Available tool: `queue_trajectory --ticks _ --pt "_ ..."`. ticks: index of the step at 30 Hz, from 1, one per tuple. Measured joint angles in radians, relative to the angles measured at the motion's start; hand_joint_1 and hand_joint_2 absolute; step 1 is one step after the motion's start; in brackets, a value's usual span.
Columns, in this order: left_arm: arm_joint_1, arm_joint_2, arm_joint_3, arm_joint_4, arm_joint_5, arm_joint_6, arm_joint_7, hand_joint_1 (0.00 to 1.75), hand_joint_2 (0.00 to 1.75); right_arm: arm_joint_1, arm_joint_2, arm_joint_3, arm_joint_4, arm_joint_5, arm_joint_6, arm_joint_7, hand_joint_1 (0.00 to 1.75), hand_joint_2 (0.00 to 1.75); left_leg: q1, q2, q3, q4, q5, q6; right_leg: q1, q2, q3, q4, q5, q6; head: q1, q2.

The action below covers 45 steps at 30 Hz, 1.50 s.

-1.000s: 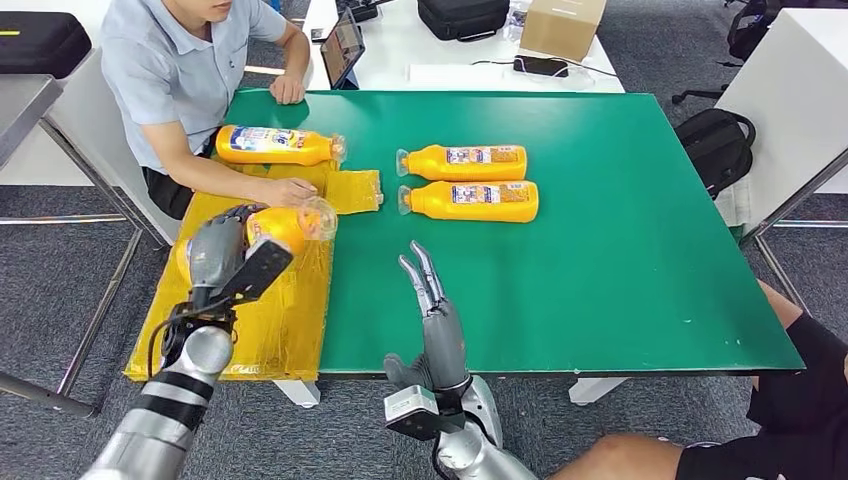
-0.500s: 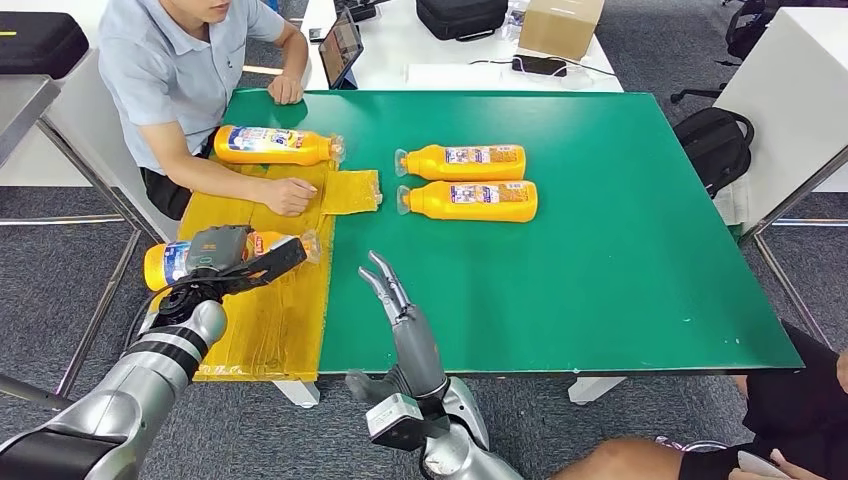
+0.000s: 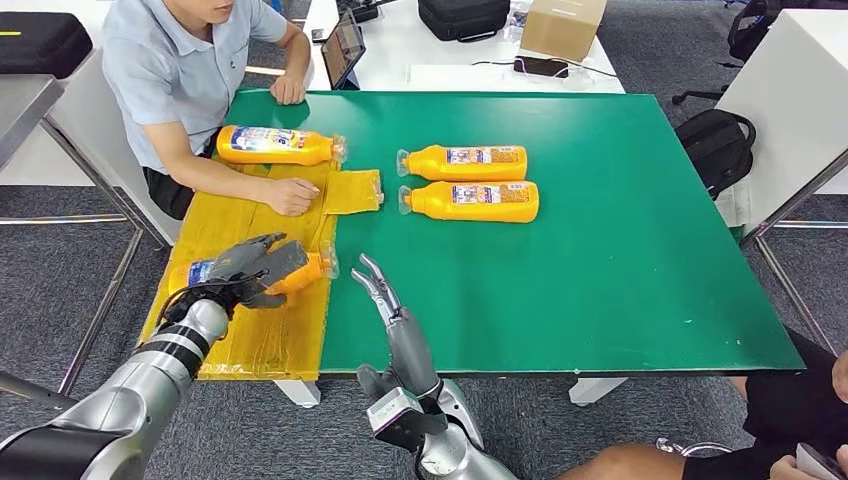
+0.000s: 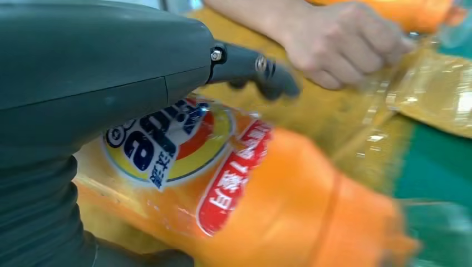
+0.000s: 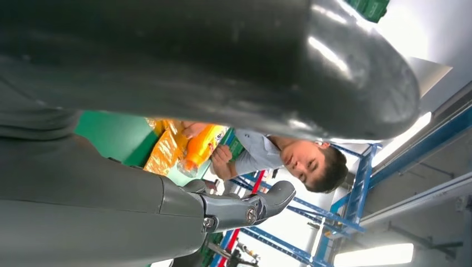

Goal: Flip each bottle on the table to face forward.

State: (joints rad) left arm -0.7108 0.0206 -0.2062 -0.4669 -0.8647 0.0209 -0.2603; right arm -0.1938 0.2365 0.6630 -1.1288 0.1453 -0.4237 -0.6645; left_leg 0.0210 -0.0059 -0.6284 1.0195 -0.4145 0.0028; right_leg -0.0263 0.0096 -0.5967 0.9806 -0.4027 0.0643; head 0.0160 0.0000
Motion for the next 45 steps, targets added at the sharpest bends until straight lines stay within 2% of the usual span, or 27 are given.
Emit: queue_trajectory --ticks 8,13,17,21,25,31,34,36,39,45 --pt "0.003 -0.011 0.036 -0.009 0.059 -0.092 -0.076 0.0 1.75 -0.007 0.0 0.0 0.009 -0.015 0.021 0.0 0.0 0.0 0.0 0.0 0.001 0.0 0.001 0.0 0.0 0.0 0.001 0.0 0.0 0.0 0.0 0.0" --pt "0.027 -0.013 0.063 -0.043 0.166 -0.128 -0.149 0.0 1.75 -0.012 0.0 0.0 0.016 -0.014 0.012 0.0 0.0 0.0 0.0 -0.001 0.001 0.0 0.002 0.0 0.0 -0.001 0.001 0.0 0.0 0.0 0.0 0.0" --pt "0.096 -0.042 0.118 -0.139 0.362 -0.116 -0.217 0.0 1.75 -0.011 -0.004 0.005 0.01 -0.01 -0.028 0.0 0.0 1.75 0.0 -0.001 0.0 0.0 0.002 0.0 0.0 0.0 0.0 0.0 0.0 0.0 0.0 0.0" --pt "0.207 -0.114 0.19 -0.339 0.649 -0.027 -0.255 0.0 1.75 -0.006 -0.017 0.034 -0.022 0.001 -0.109 0.0 0.0 1.75 0.0 0.0 -0.001 0.0 0.001 0.0 0.0 0.0 -0.001 0.0 0.0 0.0 0.0 0.0" --pt "0.345 -0.176 0.193 -0.583 0.866 0.053 -0.26 0.0 1.75 0.008 -0.036 0.061 -0.06 0.008 -0.182 0.0 0.0 1.75 0.0 0.001 -0.001 0.0 -0.001 -0.001 0.0 0.001 -0.002 -0.001 0.0 0.0 0.0 0.0" --pt "0.484 -0.214 0.165 -0.829 0.995 0.112 -0.293 0.0 1.75 0.023 -0.064 0.068 -0.085 0.044 -0.227 0.0 0.0 1.75 0.0 0.001 -0.002 0.0 -0.001 -0.002 0.0 0.001 -0.003 -0.001 -0.001 0.0 0.0 0.0" --pt "0.54 -0.223 0.157 -0.928 1.049 0.185 -0.337 0.0 1.75 0.041 -0.076 0.04 -0.084 0.167 -0.257 0.001 0.0 1.75 0.0 0.001 -0.002 0.0 -0.001 -0.002 0.0 0.001 -0.003 -0.001 0.0 0.0 0.0 0.0" --pt "0.581 -0.226 0.157 -0.992 1.067 0.239 -0.354 0.0 1.75 0.064 -0.083 -0.018 -0.08 0.306 -0.266 0.016 0.0 1.75 0.0 0.001 -0.002 0.0 -0.001 -0.002 0.0 0.0 -0.003 -0.001 0.0 0.0 0.0 0.0" --pt "0.637 -0.226 0.157 -1.066 1.042 0.297 -0.358 0.0 1.75 0.088 -0.105 -0.132 -0.071 0.487 -0.268 0.097 0.0 1.75 0.0 -0.001 -0.002 0.0 -0.001 -0.002 0.0 0.0 -0.003 -0.001 -0.001 0.0 0.0 0.0" --pt "0.721 -0.219 0.124 -1.112 0.762 0.462 -0.356 0.0 1.75 0.094 -0.172 -0.354 -0.034 0.625 -0.237 0.231 0.0 1.75 -0.001 -0.001 -0.003 0.0 -0.002 -0.001 -0.001 0.0 -0.002 -0.002 0.0 0.0 0.0 0.0"
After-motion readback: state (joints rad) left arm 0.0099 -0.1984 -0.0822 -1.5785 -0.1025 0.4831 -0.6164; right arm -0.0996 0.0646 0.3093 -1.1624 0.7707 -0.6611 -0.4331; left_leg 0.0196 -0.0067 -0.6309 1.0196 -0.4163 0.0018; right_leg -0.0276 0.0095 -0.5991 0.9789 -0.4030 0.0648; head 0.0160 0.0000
